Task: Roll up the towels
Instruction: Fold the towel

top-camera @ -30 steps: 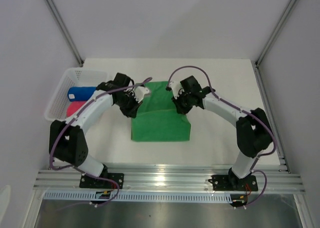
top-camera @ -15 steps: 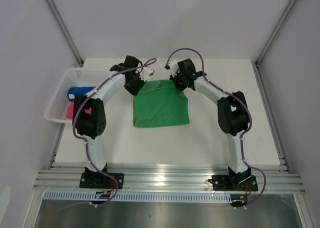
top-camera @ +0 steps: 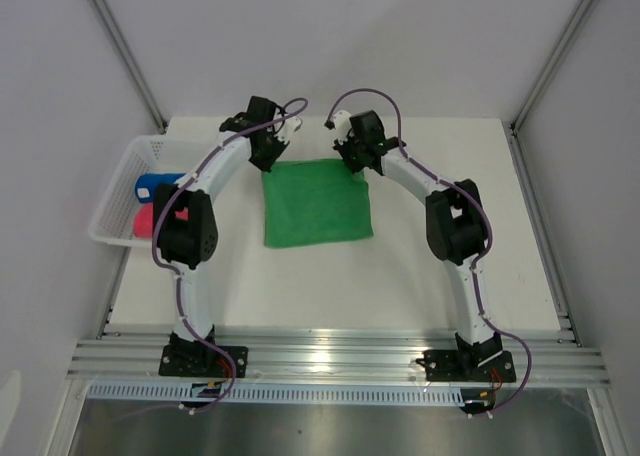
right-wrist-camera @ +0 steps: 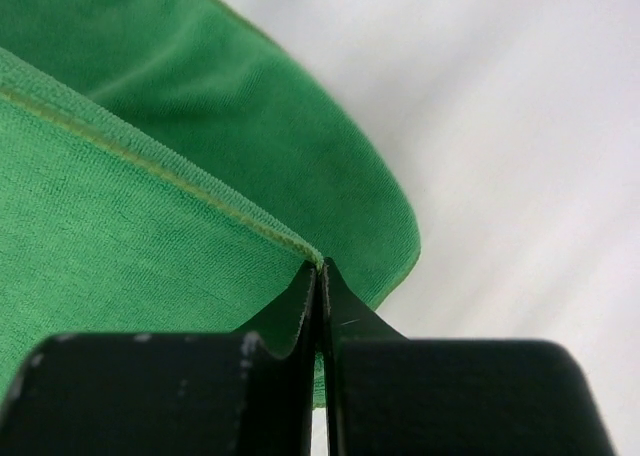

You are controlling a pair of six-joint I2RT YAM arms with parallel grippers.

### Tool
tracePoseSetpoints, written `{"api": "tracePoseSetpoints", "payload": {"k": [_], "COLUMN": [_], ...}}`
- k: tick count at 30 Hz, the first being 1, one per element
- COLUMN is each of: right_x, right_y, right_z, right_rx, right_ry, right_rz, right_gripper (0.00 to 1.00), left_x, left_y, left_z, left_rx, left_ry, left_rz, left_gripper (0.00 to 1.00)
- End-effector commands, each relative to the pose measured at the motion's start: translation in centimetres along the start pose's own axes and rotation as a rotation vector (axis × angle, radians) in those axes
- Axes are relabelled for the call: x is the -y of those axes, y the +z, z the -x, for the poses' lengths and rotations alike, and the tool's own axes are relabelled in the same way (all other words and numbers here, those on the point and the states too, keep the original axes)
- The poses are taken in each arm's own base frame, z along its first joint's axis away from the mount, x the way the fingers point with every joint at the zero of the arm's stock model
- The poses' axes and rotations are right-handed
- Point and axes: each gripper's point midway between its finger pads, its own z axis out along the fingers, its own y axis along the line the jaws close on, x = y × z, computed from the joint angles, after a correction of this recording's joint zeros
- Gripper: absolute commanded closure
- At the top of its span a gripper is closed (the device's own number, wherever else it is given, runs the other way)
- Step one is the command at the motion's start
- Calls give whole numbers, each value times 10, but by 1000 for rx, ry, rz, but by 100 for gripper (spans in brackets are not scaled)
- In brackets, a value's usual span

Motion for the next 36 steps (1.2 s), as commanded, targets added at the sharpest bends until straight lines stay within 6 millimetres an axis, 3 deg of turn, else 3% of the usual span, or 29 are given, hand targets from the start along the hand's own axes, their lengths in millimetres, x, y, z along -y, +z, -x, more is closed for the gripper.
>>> {"api": "tracePoseSetpoints", "payload": {"k": [1, 6, 9, 21, 26, 34, 36], "right_x": [19, 28, 32, 43, 55, 60, 60], "right_y": [6, 14, 17, 43, 42, 34, 33], "right_z": [22, 6, 7, -18, -13, -11, -15], "right_rx": [63, 22, 38, 15, 42, 40, 39], "right_ry": [20, 43, 67, 126, 175, 194, 212], "right_rz": [-63, -87, -96, -133, -179, -187, -172], "right_gripper": [100, 100, 100, 84, 71, 72, 79], "left_x": [-25, -26, -26, -31, -32, -34, -34], "left_y": [1, 16, 24, 62, 73, 75, 75], "left_z": [6, 3, 4, 18, 20, 23, 23], "left_rx": [-1, -20, -18, -5, -3, 10, 10], "left_ry": [-41, -23, -20, -40, -40, -37, -35], "left_rz": [74, 74, 77, 87, 91, 98, 98], "left_gripper": [99, 99, 99, 99, 98, 99, 99]}}
